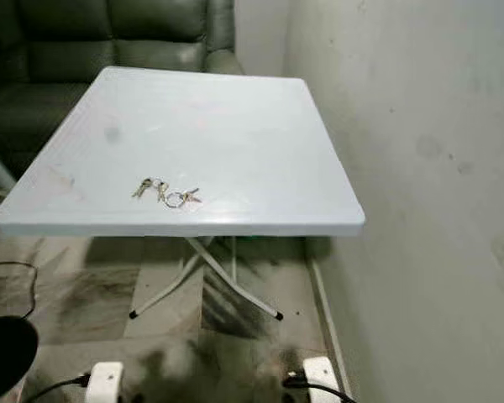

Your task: Hang keys on a hook

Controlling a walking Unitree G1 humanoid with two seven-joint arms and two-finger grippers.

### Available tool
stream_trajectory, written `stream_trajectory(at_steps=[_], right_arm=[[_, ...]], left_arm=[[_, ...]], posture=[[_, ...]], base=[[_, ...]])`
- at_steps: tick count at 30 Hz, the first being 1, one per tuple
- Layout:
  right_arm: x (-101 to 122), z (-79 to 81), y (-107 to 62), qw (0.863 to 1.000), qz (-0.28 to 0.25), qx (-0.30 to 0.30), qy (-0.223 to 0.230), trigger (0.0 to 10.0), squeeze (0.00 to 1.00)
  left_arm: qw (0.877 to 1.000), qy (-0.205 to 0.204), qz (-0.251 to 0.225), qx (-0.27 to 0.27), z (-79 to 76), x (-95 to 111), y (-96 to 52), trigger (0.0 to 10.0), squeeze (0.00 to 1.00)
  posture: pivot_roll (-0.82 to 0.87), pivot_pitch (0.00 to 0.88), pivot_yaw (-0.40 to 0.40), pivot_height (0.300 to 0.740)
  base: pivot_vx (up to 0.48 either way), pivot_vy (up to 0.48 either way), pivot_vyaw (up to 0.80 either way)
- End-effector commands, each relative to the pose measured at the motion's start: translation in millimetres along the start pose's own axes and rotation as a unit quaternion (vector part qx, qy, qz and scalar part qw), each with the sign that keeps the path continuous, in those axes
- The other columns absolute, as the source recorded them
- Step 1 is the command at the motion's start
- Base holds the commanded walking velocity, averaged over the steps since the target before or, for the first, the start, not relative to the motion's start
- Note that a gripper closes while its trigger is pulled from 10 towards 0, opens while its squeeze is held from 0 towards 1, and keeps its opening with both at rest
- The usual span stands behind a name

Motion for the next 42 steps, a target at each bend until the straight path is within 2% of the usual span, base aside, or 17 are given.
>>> stream_trajectory(at_steps=[1, 42], right_arm=[[-0.4, -6.8, -1.5, 1.000, -0.001, -0.010, 0.006, 10.0, 0.00], [-0.8, -5.8, -1.4, 1.000, 0.001, -0.006, 0.008, 10.0, 0.00]], left_arm=[[1.000, 0.003, 0.007, -0.013, -8.7, -4.3, -0.5, 10.0, 0.00], [1.000, -0.002, 0.004, -0.013, -9.5, -1.3, 0.3, 10.0, 0.00]], posture=[[-0.11, 0.000, -0.038, 0.724], [-0.11, 0.000, -0.042, 0.724]], base=[[0.000, 0.341, 0.00], [0.000, 0.354, 0.00]])
Point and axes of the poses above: a point about 5 cm out from each wrist's last joint towards the gripper, its own y axis pointing out of the wrist towards the gripper, its own x axis along the axis of the wrist's last joint, z = x × y, the point moved 4 cm from there along y, pointing out of the wrist towards the gripper, and after that the axes turned 14 degrees about y, right-handed, at the moved point
